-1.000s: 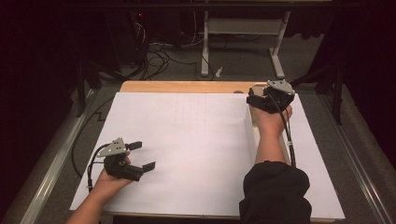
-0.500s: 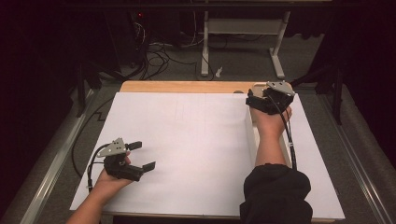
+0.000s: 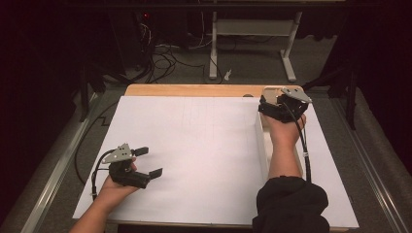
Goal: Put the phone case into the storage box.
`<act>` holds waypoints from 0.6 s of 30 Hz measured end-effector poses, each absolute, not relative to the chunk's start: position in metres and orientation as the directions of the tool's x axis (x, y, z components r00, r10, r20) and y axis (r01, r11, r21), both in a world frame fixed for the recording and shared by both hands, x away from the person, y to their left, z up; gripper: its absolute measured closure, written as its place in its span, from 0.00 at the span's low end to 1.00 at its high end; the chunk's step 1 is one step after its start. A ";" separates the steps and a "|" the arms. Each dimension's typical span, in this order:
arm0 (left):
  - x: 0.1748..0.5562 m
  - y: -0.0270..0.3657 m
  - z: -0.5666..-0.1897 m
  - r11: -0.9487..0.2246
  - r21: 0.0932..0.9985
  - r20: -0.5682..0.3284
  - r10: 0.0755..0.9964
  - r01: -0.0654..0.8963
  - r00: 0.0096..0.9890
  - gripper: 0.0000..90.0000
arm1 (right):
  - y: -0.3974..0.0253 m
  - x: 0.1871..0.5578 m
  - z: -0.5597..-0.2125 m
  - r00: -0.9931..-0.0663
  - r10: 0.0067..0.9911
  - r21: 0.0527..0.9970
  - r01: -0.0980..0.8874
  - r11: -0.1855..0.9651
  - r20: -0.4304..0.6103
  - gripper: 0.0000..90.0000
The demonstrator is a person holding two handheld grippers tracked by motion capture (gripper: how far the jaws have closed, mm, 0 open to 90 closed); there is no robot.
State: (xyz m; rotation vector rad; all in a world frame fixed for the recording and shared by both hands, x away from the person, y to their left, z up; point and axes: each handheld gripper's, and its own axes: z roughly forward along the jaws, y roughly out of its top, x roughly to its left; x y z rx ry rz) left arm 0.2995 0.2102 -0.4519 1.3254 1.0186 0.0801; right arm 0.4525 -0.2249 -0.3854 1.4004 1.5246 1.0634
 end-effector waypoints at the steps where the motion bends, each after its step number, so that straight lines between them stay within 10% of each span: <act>1: 0.300 0.210 -0.452 0.306 0.820 -0.564 0.579 0.484 0.588 0.01 | -0.225 0.452 -0.385 -0.078 0.997 0.943 0.331 0.037 -0.012 0.00; 18: 0.300 0.209 -0.452 0.300 0.826 -0.555 0.585 0.477 0.592 0.01 | -0.231 0.429 -0.385 -0.113 0.994 0.946 0.324 0.028 0.009 0.00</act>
